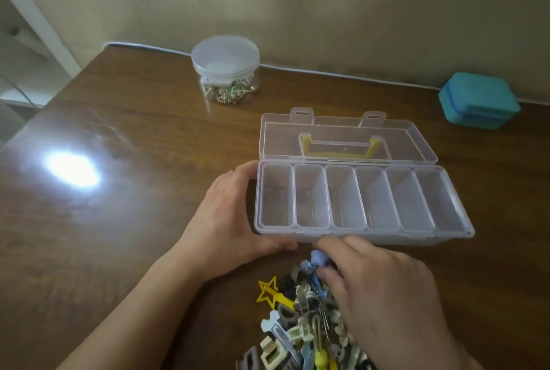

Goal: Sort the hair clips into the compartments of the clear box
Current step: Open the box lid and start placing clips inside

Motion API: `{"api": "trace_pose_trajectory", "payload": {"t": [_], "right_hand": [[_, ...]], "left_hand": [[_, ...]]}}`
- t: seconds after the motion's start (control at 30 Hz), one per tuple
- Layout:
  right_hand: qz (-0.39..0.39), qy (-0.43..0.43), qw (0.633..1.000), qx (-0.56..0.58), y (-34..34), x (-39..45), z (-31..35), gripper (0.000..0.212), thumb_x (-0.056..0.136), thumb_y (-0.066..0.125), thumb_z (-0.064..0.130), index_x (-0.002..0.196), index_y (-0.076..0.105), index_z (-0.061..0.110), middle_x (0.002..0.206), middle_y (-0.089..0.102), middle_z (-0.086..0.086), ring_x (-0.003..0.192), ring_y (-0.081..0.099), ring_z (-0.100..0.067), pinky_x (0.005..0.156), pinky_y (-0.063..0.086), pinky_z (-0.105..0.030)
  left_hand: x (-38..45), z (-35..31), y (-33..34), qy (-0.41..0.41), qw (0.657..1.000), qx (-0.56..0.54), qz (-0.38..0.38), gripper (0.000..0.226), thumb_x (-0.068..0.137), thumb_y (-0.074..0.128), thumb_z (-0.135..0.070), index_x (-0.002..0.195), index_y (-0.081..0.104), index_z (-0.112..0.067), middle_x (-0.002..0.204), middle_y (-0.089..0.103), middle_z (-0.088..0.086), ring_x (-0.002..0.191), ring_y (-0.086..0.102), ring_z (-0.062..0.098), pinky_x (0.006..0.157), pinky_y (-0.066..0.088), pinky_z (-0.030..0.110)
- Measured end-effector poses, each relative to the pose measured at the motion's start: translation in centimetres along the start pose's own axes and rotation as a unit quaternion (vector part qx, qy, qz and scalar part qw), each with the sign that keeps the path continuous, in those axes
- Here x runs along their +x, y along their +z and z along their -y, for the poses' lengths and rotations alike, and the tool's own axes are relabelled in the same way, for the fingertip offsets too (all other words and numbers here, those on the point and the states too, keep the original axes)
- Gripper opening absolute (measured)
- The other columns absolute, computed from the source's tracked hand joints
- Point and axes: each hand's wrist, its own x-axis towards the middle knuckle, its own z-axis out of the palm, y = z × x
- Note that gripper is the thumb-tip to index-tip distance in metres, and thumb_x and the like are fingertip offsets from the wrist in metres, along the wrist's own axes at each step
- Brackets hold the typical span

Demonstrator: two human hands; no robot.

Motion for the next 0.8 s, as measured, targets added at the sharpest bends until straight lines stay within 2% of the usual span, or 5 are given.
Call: {"api": "trace_pose_trajectory", "payload": {"t": [0.23, 0.4, 0.6, 0.7, 0.8], "right_hand": [[-0.148, 0.003, 0.986, 0.078, -0.8, -2.2, -0.6, 0.012, 0.074, 0.077, 0.035, 0.081, 0.067, 0.037, 0.065, 0.064, 0.020, 0.045, 0.055, -0.002, 0.042, 0.044, -0.016], [-0.130, 0.014, 0.963, 0.236, -3.5, -1.9, 1.3, 0.019, 0.073, 0.064, 0.055, 0.079, 0.065, 0.037, 0.072, 0.060, 0.036, 0.050, 0.057, -0.009, 0.042, 0.045, -0.020], [-0.103, 0.025, 0.986, 0.131, -2.2, 4.9, 3.3, 0.015, 0.082, 0.067, 0.043, 0.079, 0.065, 0.028, 0.079, 0.068, 0.014, 0.078, 0.061, -0.003, 0.073, 0.053, -0.032], [-0.089, 0.010, 0.993, 0.080, -1.9, 4.6, 3.7, 0.017, 0.085, 0.062, 0.047, 0.089, 0.065, 0.030, 0.088, 0.068, 0.015, 0.083, 0.061, -0.004, 0.076, 0.052, -0.032], [-0.122, -0.028, 0.986, 0.108, -3.7, 2.0, 3.3, 0.007, 0.086, 0.067, 0.035, 0.088, 0.069, 0.029, 0.081, 0.068, 0.017, 0.071, 0.057, 0.010, 0.060, 0.040, -0.010]], "left_hand": [[0.2, 0.6, 0.4, 0.026, 0.997, -0.066, -0.008, 0.099, 0.048, 0.086, -0.061, 0.133, 0.039, -0.040, 0.125, 0.058, -0.022, 0.118, 0.054, -0.001, 0.099, 0.048, 0.036], [0.5, 1.3, -0.1, 0.033, 0.991, -0.125, 0.041, 0.093, 0.054, 0.088, -0.051, 0.134, 0.046, -0.033, 0.125, 0.063, -0.018, 0.117, 0.058, 0.001, 0.102, 0.047, 0.039], [0.7, 1.4, 0.1, 0.038, 0.995, -0.088, 0.033, 0.092, 0.044, 0.082, -0.073, 0.124, 0.049, -0.042, 0.118, 0.064, -0.014, 0.111, 0.061, 0.012, 0.094, 0.051, 0.043], [0.5, 1.3, 0.0, 0.043, 0.997, -0.058, 0.025, 0.089, 0.045, 0.078, -0.075, 0.122, 0.049, -0.042, 0.116, 0.063, -0.016, 0.110, 0.059, 0.010, 0.095, 0.049, 0.043], [0.7, 1.4, 0.1, 0.037, 0.998, -0.045, 0.031, 0.093, 0.043, 0.076, -0.078, 0.124, 0.047, -0.042, 0.118, 0.060, -0.019, 0.113, 0.056, 0.009, 0.099, 0.045, 0.043]]}}
